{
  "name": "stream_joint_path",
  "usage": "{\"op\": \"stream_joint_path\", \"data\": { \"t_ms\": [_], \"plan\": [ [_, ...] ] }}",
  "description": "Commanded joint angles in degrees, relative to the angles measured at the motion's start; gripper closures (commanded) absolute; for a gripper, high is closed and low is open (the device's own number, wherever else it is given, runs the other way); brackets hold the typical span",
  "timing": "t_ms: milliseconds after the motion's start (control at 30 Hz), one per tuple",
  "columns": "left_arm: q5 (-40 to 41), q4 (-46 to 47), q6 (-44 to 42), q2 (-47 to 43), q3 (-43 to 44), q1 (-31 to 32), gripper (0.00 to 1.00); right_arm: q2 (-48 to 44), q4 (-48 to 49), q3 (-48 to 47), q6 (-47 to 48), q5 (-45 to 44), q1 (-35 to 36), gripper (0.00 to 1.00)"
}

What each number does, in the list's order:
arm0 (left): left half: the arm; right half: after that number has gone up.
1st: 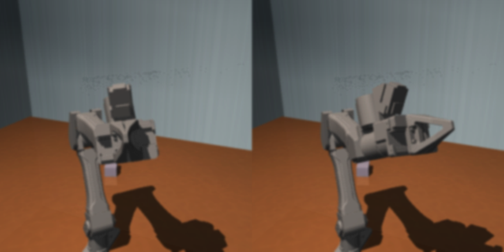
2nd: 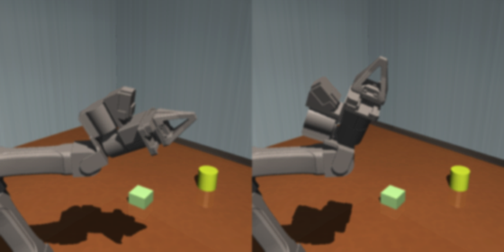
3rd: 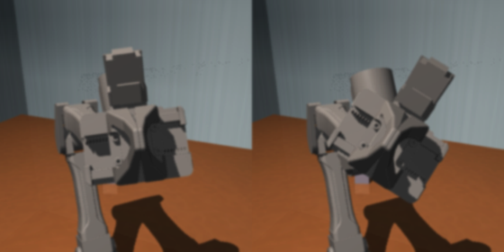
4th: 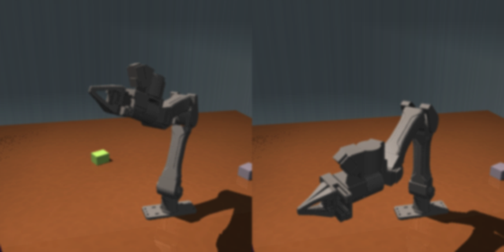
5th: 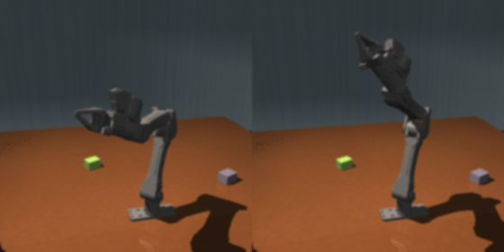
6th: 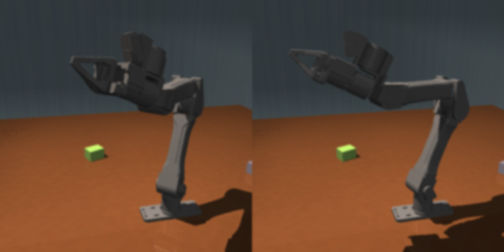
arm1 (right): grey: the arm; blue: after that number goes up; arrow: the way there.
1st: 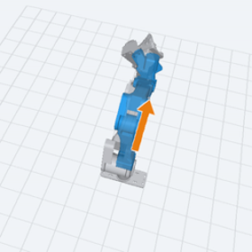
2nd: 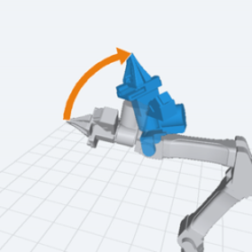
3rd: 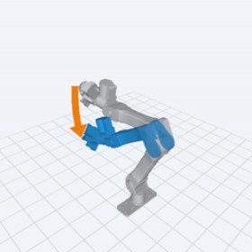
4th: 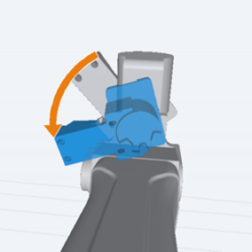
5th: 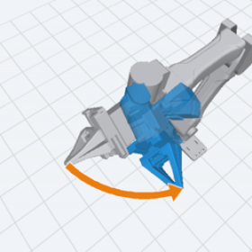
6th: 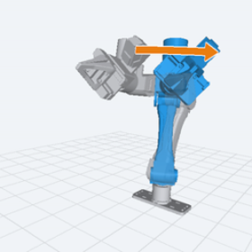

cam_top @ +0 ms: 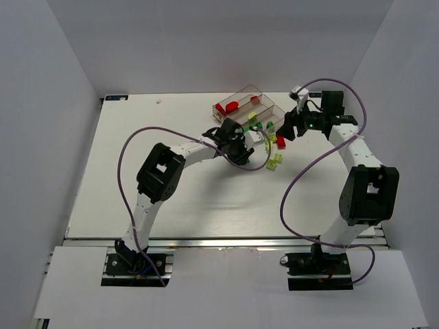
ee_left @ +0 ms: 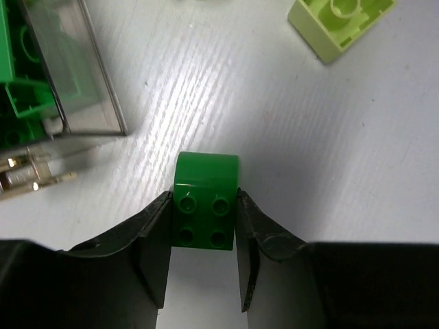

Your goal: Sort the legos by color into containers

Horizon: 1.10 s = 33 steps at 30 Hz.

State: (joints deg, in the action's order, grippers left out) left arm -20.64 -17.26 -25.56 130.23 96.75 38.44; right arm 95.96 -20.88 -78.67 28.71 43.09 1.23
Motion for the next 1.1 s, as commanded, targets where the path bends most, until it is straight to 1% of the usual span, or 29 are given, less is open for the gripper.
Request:
{"op": "stream_joint_path", "data": {
  "t_ms": [0,100,233,267,333,367,433,500,667,800,900,967,1067],
  "plan": [
    [0.3,-0.3,1.7,-6.4,-4.7,0.0,0.83,-2.4,0.6,0.9,0.1,1.3,-0.3,0.34],
    [0.0,2.1,4.9,-11.1,-7.5,-0.1,0.91,-3.3,0.6,1.6,0.3,1.1,-0.4,0.34],
    [1.7,7.3,12.7,-15.9,-10.6,-0.2,0.95,-4.8,0.9,3.3,-0.1,0.1,-0.5,0.38],
    [1.7,8.2,14.0,-16.3,-10.5,-0.4,0.95,-5.4,1.3,3.7,-0.8,-0.8,-0.5,0.45],
    [1.6,10.5,17.8,-16.7,-9.6,-1.1,0.97,-6.2,3.3,4.7,-2.9,-4.2,-0.5,0.52],
    [1.2,11.5,19.0,-16.4,-7.8,-1.3,0.97,-6.8,3.8,5.7,-3.4,-5.1,-0.5,0.60],
    [1.5,12.1,21.5,-15.5,-5.4,-1.8,0.97,-7.5,5.1,6.7,-4.6,-6.7,-0.5,0.69],
    [1.6,11.9,22.6,-12.7,-0.4,-1.8,0.97,-7.5,5.1,7.6,-5.0,-7.1,-2.3,0.70],
    [6.3,10.9,24.9,-4.0,12.8,-1.9,0.95,-8.1,5.2,8.9,-5.7,-7.1,-2.7,0.63],
    [8.2,13.4,28.0,1.1,18.4,-1.9,0.90,-7.9,5.5,9.3,-5.9,-6.8,-2.7,0.60],
    [9.9,16.9,30.5,3.2,19.2,-2.0,0.85,-7.5,5.9,9.4,-6.5,-6.4,-2.7,0.58],
    [11.1,20.6,31.7,4.1,19.2,-2.0,0.84,-7.2,6.2,9.4,-6.7,-6.1,-2.7,0.57],
    [13.8,23.2,33.2,5.6,19.4,-2.0,0.83,-6.9,6.3,9.5,-7.2,-5.6,-2.7,0.57]
  ]
}}
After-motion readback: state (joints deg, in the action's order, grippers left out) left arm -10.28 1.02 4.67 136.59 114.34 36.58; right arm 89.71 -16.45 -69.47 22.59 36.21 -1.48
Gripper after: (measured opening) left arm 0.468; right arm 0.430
